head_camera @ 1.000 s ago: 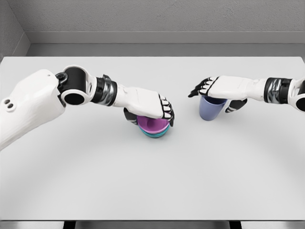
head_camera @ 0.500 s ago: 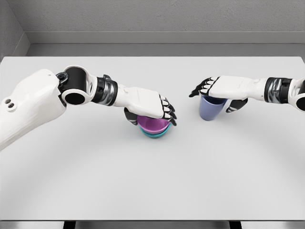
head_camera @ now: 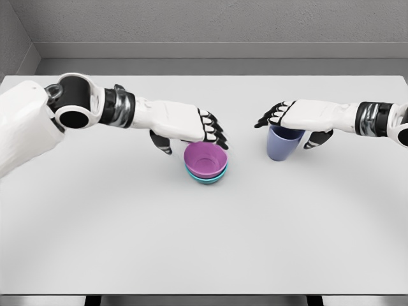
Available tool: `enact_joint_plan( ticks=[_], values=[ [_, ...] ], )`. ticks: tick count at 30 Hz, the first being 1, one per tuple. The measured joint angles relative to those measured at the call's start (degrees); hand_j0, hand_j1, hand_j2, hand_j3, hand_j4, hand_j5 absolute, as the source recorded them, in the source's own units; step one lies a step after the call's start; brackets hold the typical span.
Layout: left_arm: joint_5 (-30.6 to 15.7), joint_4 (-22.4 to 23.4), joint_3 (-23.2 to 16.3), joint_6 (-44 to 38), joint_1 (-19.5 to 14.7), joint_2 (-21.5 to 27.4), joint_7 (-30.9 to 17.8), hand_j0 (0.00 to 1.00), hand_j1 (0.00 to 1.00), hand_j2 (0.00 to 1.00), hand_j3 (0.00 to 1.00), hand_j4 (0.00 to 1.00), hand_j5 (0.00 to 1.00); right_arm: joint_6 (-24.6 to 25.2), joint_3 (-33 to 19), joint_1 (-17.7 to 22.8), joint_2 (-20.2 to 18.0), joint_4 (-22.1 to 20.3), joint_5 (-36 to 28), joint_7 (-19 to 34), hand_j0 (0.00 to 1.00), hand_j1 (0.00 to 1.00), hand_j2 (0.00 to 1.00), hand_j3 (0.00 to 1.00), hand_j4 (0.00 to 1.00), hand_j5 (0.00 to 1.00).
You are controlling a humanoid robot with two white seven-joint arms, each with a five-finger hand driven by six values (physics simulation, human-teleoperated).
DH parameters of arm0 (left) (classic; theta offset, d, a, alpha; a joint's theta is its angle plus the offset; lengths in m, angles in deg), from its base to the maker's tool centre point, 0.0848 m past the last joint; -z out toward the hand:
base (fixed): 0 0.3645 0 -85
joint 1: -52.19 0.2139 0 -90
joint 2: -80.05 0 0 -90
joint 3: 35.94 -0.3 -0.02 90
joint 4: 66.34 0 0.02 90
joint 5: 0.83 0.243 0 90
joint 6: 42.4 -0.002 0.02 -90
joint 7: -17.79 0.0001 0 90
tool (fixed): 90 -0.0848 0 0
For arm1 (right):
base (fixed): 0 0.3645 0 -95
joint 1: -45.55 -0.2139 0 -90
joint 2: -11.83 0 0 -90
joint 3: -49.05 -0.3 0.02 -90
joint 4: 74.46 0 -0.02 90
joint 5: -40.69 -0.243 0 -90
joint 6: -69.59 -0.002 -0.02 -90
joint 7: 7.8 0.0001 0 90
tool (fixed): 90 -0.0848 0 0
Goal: Stacking bowl and cup with both arms
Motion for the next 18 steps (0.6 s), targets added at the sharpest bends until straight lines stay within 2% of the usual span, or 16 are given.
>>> enact_joint_plan(
  ticks=[4, 7, 13, 18],
  values=[
    [-5.5, -5.5, 3.8, 0.0, 0.4, 10.6, 0.0, 1.00, 1.00, 1.00, 1.00, 1.00, 1.00, 0.0, 0.0, -0.1, 0.0, 0.2, 0.0, 0.0, 1.00, 1.00, 1.00, 1.00, 1.00, 1.00],
    [-7.6, -6.2, 5.4, 0.0, 2.2, 16.1, 0.0, 1.00, 1.00, 1.00, 1.00, 1.00, 1.00, 0.0, 0.0, -0.1, 0.0, 0.3, 0.0, 0.0, 1.00, 1.00, 1.00, 1.00, 1.00, 1.00],
    [-8.4, -5.1, 6.9, 0.0, 6.0, 19.4, 0.0, 1.00, 1.00, 1.00, 1.00, 1.00, 1.00, 0.0, -0.1, -0.3, -0.1, 0.5, 0.0, 0.0, 1.00, 1.00, 1.00, 1.00, 1.00, 1.00],
    [-8.5, -4.8, 7.6, 0.0, 6.2, 20.3, 0.0, 1.00, 1.00, 1.00, 1.00, 1.00, 1.00, 0.0, -0.2, -0.4, -0.1, 0.5, 0.0, 0.0, 0.98, 0.98, 0.98, 0.98, 0.98, 0.98]
  ],
)
